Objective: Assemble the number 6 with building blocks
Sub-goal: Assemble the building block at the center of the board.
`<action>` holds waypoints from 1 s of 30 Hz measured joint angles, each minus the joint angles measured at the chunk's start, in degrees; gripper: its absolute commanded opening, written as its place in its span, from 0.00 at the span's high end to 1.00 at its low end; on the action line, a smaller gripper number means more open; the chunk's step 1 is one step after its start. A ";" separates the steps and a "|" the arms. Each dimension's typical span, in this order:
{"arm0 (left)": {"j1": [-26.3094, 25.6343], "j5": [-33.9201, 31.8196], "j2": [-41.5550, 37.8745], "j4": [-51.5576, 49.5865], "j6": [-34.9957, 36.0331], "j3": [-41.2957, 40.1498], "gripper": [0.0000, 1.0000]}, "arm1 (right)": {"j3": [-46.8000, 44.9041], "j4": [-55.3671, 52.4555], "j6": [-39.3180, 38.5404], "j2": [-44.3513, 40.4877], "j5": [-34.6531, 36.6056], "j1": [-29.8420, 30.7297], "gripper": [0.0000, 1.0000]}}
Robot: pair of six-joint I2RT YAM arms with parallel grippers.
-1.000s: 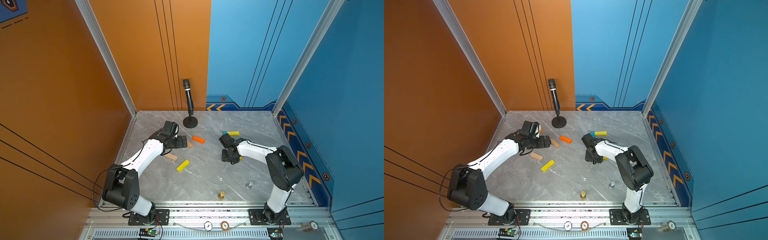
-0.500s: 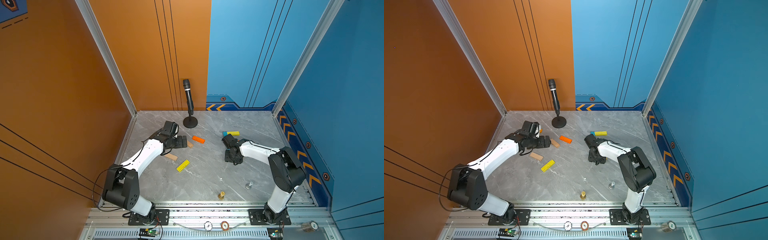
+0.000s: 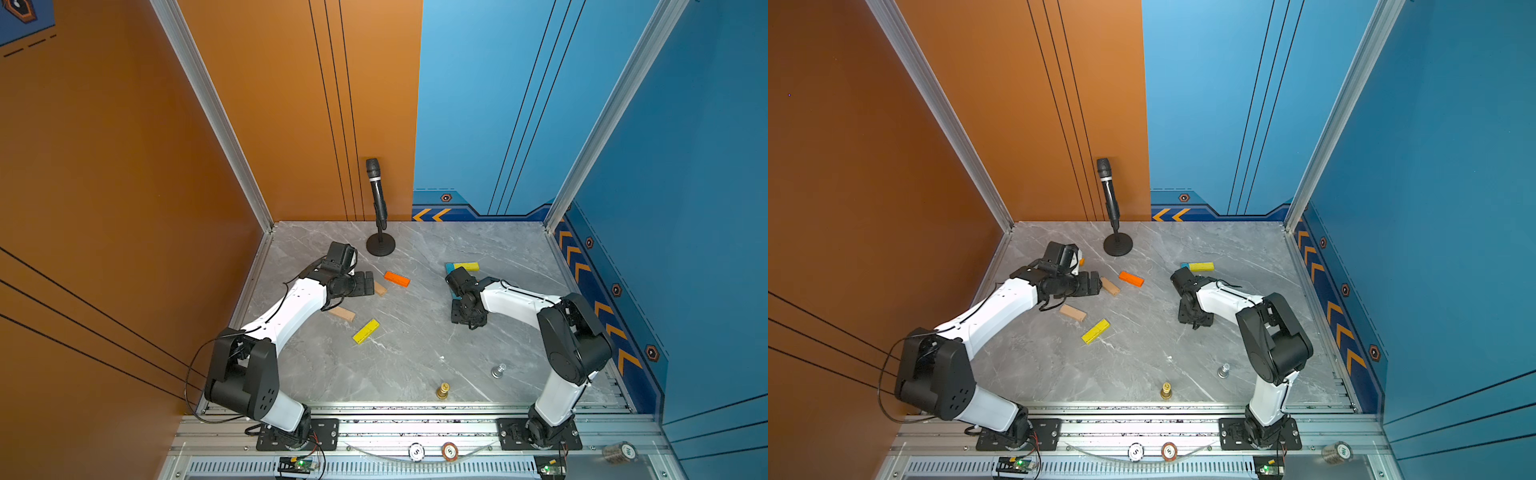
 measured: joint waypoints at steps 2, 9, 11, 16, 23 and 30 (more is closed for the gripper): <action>0.00 0.00 0.00 0.00 0.00 0.00 0.02 | 0.00 0.00 -0.90 -0.02 -0.02 -0.31 0.47; 0.00 0.00 0.00 0.00 0.00 0.00 0.02 | 0.00 -0.46 -3.72 -0.22 0.00 -1.36 0.47; -0.04 0.00 0.02 0.00 0.00 0.00 0.02 | -0.02 -0.72 -4.42 -0.28 0.00 -1.64 0.47; -0.09 0.00 0.04 0.00 0.00 0.00 0.02 | -0.02 -1.14 -6.56 -0.37 -0.04 -1.88 0.47; -0.11 0.00 0.09 0.00 0.00 0.00 0.02 | -0.02 -1.70 -9.33 -0.61 -0.02 -2.47 0.47; -0.11 0.00 0.15 0.00 0.00 0.00 0.02 | -0.02 -2.62 -10.67 -1.14 0.02 -3.41 0.47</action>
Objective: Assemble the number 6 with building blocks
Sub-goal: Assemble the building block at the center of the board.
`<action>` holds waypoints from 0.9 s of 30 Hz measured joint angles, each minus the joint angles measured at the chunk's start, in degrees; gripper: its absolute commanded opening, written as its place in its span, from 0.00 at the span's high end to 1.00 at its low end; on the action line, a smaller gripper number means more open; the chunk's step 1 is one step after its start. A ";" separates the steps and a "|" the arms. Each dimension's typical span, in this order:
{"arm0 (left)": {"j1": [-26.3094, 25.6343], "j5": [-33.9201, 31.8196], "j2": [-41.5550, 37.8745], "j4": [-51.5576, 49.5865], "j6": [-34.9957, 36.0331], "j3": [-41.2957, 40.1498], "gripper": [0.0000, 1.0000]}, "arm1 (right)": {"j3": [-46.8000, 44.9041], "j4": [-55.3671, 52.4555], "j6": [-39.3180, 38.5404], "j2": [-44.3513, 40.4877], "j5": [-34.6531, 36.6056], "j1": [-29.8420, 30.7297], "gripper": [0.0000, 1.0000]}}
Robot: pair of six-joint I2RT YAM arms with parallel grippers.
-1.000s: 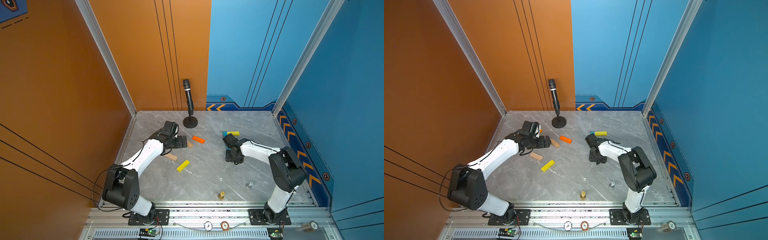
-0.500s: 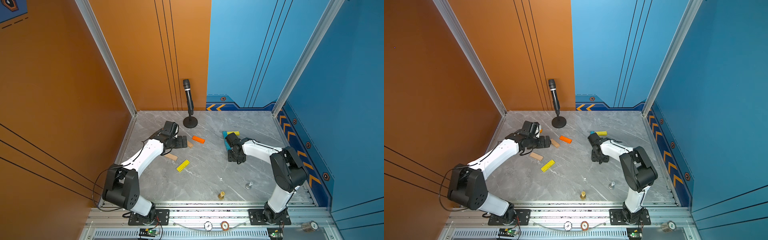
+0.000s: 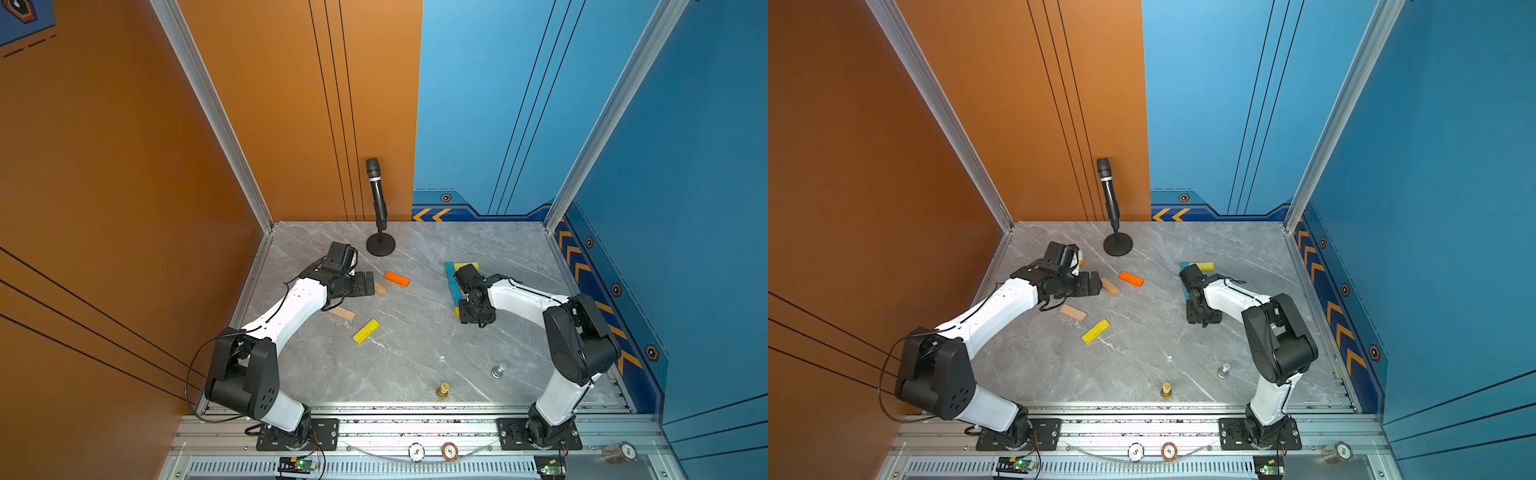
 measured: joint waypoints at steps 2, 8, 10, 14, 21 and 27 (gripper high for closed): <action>0.00 0.00 0.00 0.00 0.00 0.00 0.02 | 0.00 -0.07 -0.24 0.00 -0.02 -0.15 0.47; 0.00 0.02 0.00 0.00 0.00 0.00 0.02 | -0.02 -0.07 -0.37 -0.72 -0.02 -0.15 0.47; 0.00 0.00 0.00 0.00 0.00 0.00 0.02 | -0.02 -0.02 -0.37 -0.83 -0.02 -0.15 0.47; 0.00 0.00 0.00 0.00 0.02 0.00 0.02 | -0.02 0.02 -0.37 -0.83 -0.02 -0.15 0.47; 0.00 0.00 0.00 0.00 0.02 0.00 0.02 | -0.02 0.20 -0.37 -0.83 -0.04 -0.15 0.47; -0.02 0.00 0.00 0.00 0.02 0.00 0.02 | -0.85 1.68 -0.37 -1.99 -0.04 -0.15 0.47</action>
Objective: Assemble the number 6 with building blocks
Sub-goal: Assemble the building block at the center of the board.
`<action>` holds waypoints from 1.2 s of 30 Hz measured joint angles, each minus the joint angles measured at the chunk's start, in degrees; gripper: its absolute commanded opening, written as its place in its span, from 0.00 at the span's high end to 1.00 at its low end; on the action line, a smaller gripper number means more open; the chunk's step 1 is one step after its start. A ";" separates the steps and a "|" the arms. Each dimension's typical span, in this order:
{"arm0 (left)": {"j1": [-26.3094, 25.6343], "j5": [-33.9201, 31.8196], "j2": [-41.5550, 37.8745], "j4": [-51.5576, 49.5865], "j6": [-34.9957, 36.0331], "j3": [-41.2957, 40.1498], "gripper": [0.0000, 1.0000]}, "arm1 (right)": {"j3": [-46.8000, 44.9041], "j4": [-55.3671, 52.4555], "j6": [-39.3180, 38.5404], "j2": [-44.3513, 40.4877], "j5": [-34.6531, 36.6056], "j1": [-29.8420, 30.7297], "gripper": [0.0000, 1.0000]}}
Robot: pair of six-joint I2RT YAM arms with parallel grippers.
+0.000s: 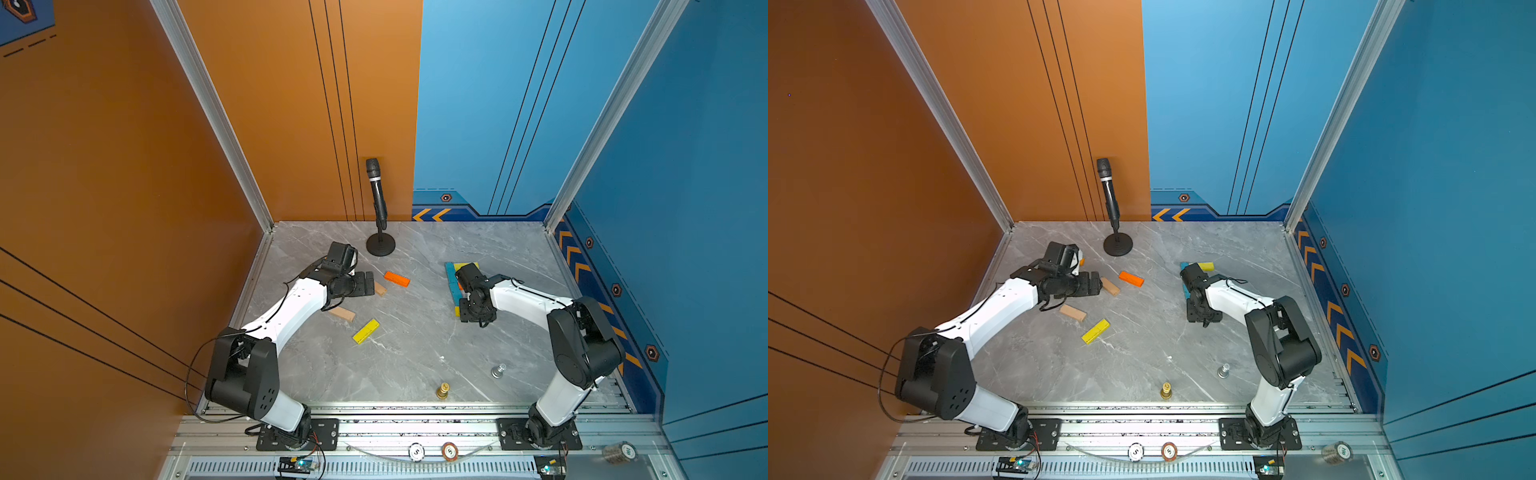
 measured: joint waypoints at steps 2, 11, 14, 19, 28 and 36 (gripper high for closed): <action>-0.09 0.00 0.00 0.00 0.00 0.00 0.02 | -0.57 0.63 0.02 -1.09 0.00 0.00 0.47; -0.35 0.02 0.00 0.00 0.28 0.00 0.02 | -6.38 2.67 2.97 -9.75 1.86 -0.04 0.48; -0.35 0.00 0.00 0.00 0.50 0.00 0.02 | -7.63 2.64 5.97 -10.25 2.89 -0.50 0.49; -0.35 0.00 0.02 0.00 0.63 0.00 0.02 | -9.31 1.86 12.11 -9.20 3.04 -1.55 0.49; -0.72 0.00 0.02 0.00 1.03 0.00 0.02 | -6.78 1.66 19.26 -2.99 3.04 -1.55 0.48; -0.72 0.00 0.02 0.00 1.03 0.00 0.02 | -5.38 1.64 20.92 -1.70 3.06 -2.32 0.48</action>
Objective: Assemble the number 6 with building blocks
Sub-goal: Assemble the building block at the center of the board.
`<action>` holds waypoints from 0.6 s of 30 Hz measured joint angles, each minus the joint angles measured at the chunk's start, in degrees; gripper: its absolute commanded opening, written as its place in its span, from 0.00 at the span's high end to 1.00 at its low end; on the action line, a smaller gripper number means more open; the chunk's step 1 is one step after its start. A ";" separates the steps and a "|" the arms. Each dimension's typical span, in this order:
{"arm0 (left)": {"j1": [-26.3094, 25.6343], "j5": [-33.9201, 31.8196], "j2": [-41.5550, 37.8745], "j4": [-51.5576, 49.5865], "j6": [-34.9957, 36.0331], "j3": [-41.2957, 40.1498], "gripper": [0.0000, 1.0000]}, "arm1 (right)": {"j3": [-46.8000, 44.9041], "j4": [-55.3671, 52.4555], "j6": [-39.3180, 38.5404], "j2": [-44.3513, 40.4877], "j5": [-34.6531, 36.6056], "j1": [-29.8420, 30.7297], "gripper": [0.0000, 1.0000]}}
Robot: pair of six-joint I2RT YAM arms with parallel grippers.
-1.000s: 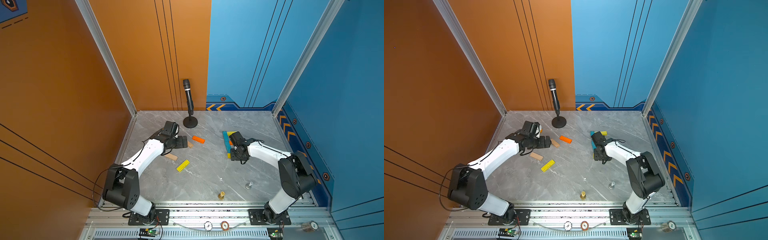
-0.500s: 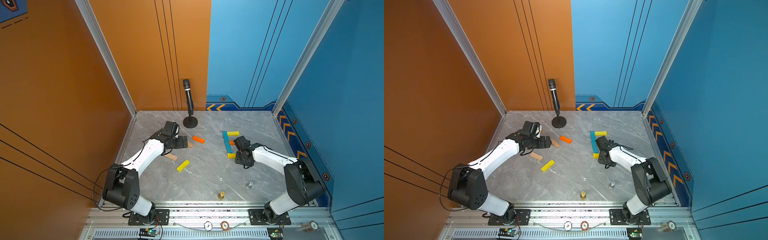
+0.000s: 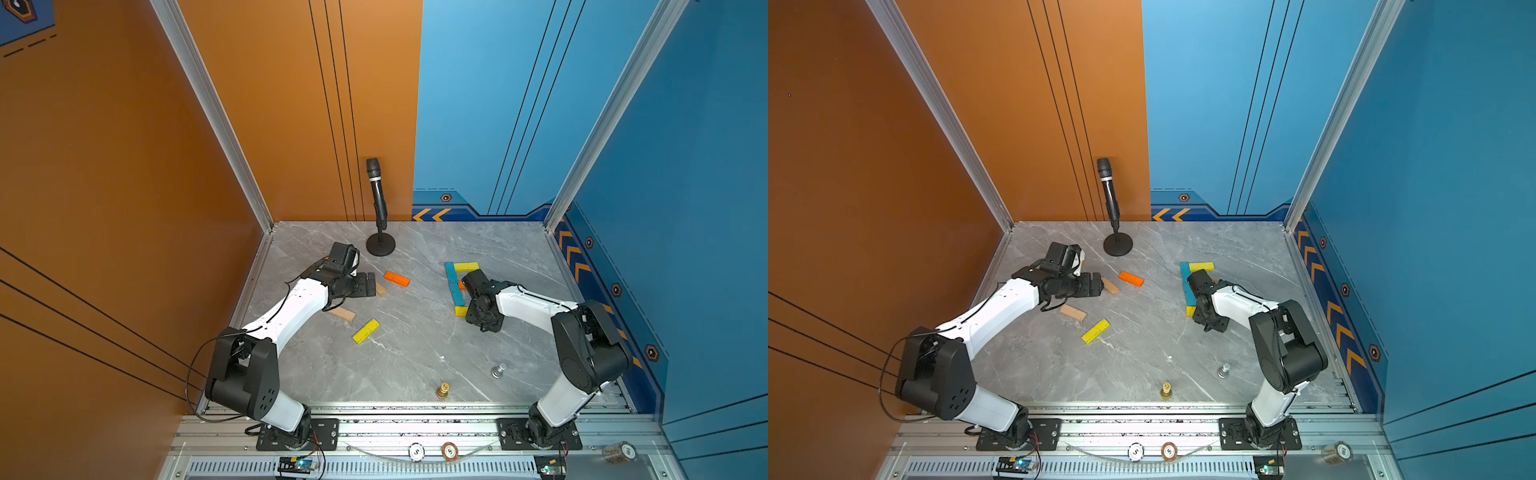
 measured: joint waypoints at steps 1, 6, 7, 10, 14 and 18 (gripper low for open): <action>0.00 0.00 0.00 0.00 0.02 0.00 0.02 | 0.00 0.00 0.00 0.00 0.00 -0.28 0.48; 0.00 0.00 0.00 0.00 0.00 0.00 0.02 | 0.00 0.02 -0.02 0.00 -0.02 -1.53 0.48; 0.00 -0.02 0.00 0.00 0.00 0.00 0.02 | 0.00 0.02 -0.02 0.00 -0.02 -1.73 0.48; 0.00 0.00 0.09 0.00 0.00 0.00 0.02 | 0.00 0.02 -0.02 0.00 -0.02 -2.03 0.48; 0.00 0.00 0.09 0.00 0.02 0.00 0.02 | 0.04 0.00 -0.09 0.00 -0.02 -2.16 0.48; 0.00 0.00 0.09 0.00 0.02 0.00 0.02 | 0.04 -0.17 -0.28 -0.35 0.00 -1.62 0.48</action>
